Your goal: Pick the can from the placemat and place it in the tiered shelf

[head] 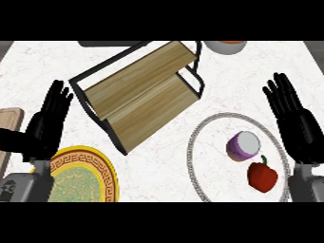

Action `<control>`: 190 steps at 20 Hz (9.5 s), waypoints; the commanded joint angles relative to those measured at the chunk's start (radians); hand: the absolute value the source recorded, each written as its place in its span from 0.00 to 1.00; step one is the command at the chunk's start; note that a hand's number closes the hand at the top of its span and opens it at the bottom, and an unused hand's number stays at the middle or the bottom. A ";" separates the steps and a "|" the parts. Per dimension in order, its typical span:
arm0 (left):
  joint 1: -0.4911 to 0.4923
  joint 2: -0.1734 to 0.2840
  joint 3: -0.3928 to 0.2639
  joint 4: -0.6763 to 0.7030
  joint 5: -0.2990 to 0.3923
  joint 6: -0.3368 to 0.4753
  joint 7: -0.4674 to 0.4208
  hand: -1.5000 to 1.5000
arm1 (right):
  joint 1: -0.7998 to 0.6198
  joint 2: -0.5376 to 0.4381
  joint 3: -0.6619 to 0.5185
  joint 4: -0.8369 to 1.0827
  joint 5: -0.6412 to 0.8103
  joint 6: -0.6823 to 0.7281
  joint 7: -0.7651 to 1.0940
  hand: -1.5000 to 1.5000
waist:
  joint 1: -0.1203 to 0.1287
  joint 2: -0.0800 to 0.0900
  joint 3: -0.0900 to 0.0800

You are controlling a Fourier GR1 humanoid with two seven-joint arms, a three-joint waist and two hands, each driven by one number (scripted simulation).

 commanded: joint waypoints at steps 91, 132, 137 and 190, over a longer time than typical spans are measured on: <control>0.159 -0.043 0.010 0.052 -0.365 -0.254 0.111 0.50 | -0.109 -0.095 0.403 0.097 1.308 0.520 0.323 1.00 | 0.014 0.009 -0.005; 0.128 -0.111 0.013 0.097 -0.432 -0.236 0.085 0.50 | -0.631 0.071 -0.047 -0.310 0.933 0.580 0.582 1.00 | 0.020 0.009 -0.006; 0.112 -0.099 0.010 0.073 -0.427 -0.257 0.131 0.50 | -0.907 0.050 -0.078 -0.037 0.996 0.484 0.602 1.00 | 0.032 0.011 -0.006; 0.200 -0.109 0.025 0.046 -0.429 -0.260 0.084 0.50 | -1.071 -0.193 -0.538 1.026 0.451 -0.184 0.132 0.00 | 0.014 0.010 -0.005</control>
